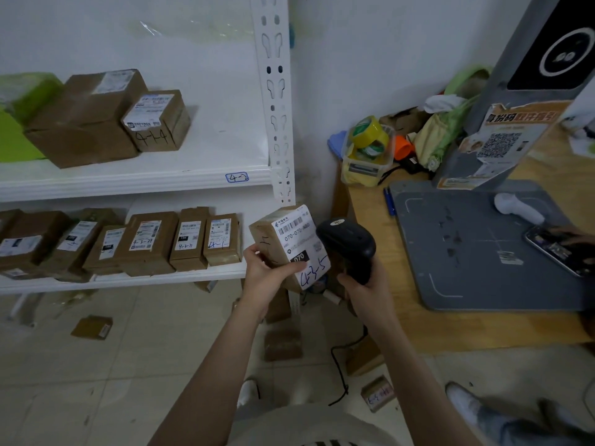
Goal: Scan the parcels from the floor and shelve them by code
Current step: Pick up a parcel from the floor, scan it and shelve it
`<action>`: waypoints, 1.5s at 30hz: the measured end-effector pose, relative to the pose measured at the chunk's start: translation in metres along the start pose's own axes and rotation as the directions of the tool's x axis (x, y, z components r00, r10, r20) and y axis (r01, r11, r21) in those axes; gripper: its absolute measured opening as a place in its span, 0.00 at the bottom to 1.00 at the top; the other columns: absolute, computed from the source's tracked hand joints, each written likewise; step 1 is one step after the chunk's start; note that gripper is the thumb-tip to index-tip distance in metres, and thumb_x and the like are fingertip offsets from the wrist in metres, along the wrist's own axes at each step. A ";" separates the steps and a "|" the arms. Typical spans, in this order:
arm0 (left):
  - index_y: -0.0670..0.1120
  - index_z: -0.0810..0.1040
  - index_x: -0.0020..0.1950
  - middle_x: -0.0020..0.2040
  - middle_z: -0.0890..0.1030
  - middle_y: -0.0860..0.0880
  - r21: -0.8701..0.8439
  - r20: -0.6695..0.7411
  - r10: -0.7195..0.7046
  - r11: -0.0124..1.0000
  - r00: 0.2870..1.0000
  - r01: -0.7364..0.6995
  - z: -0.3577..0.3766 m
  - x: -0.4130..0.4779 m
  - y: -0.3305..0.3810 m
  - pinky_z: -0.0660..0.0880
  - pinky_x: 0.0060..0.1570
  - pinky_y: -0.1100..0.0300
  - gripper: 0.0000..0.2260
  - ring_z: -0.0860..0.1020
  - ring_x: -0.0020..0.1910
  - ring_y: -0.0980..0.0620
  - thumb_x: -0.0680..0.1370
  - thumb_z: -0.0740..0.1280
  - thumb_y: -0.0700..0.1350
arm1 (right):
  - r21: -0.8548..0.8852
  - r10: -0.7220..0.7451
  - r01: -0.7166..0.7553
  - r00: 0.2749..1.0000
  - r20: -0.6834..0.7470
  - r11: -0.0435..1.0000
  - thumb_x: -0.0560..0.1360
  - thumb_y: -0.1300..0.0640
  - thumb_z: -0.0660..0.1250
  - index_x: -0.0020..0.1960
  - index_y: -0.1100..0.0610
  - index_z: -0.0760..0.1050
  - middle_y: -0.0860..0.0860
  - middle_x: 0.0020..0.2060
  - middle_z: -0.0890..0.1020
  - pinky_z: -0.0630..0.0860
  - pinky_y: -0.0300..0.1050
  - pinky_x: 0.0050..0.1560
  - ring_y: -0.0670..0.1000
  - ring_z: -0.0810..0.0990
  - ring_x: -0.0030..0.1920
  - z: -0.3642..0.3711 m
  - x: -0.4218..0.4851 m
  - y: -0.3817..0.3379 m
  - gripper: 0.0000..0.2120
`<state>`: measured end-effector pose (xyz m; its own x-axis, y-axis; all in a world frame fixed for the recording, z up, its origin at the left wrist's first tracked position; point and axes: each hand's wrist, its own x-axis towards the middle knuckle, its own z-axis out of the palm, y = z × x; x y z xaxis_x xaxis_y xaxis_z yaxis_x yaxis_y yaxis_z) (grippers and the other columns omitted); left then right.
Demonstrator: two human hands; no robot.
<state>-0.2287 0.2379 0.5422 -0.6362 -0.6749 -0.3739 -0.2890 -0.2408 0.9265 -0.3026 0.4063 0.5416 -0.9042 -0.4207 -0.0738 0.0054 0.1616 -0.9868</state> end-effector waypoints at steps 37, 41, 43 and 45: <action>0.45 0.64 0.70 0.60 0.81 0.45 -0.050 0.034 -0.131 0.990 0.991 0.132 0.029 -0.023 -0.009 0.77 0.61 0.40 0.40 0.81 0.58 0.43 0.64 0.82 0.38 | -0.545 -0.133 -0.262 0.803 -0.581 0.797 0.63 0.58 0.77 0.69 0.62 0.67 0.61 0.65 0.72 0.69 0.57 0.61 0.61 0.68 0.64 -0.056 0.044 0.091 0.37; 0.45 0.65 0.71 0.61 0.81 0.46 -0.108 0.020 -0.085 0.990 0.996 0.086 0.006 -0.026 0.008 0.78 0.61 0.41 0.37 0.81 0.57 0.45 0.67 0.80 0.39 | -0.472 -0.185 -0.052 0.878 -0.441 0.880 0.69 0.59 0.76 0.71 0.60 0.65 0.56 0.67 0.69 0.69 0.48 0.66 0.54 0.67 0.66 -0.023 0.048 0.028 0.34; 0.45 0.66 0.70 0.61 0.82 0.46 -0.134 0.003 -0.047 0.990 0.999 0.047 -0.011 -0.028 0.023 0.78 0.61 0.41 0.36 0.82 0.57 0.47 0.67 0.81 0.40 | -0.439 -0.244 0.072 0.905 -0.348 0.895 0.72 0.59 0.75 0.70 0.57 0.66 0.50 0.63 0.69 0.68 0.31 0.56 0.45 0.67 0.58 -0.002 0.048 -0.006 0.31; 0.46 0.67 0.70 0.60 0.82 0.47 -0.165 -0.014 -0.003 0.986 1.000 0.000 -0.032 -0.032 0.044 0.78 0.61 0.41 0.39 0.82 0.57 0.48 0.64 0.82 0.44 | -0.374 -0.315 0.217 0.922 -0.224 0.902 0.73 0.58 0.74 0.68 0.54 0.67 0.46 0.59 0.69 0.69 0.27 0.51 0.41 0.68 0.54 0.021 0.045 -0.041 0.26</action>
<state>-0.1985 0.2268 0.5964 -0.6250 -0.6842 -0.3758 -0.1669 -0.3532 0.9206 -0.3342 0.3622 0.5761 -0.9313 -0.2386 0.2752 -0.3512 0.3885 -0.8519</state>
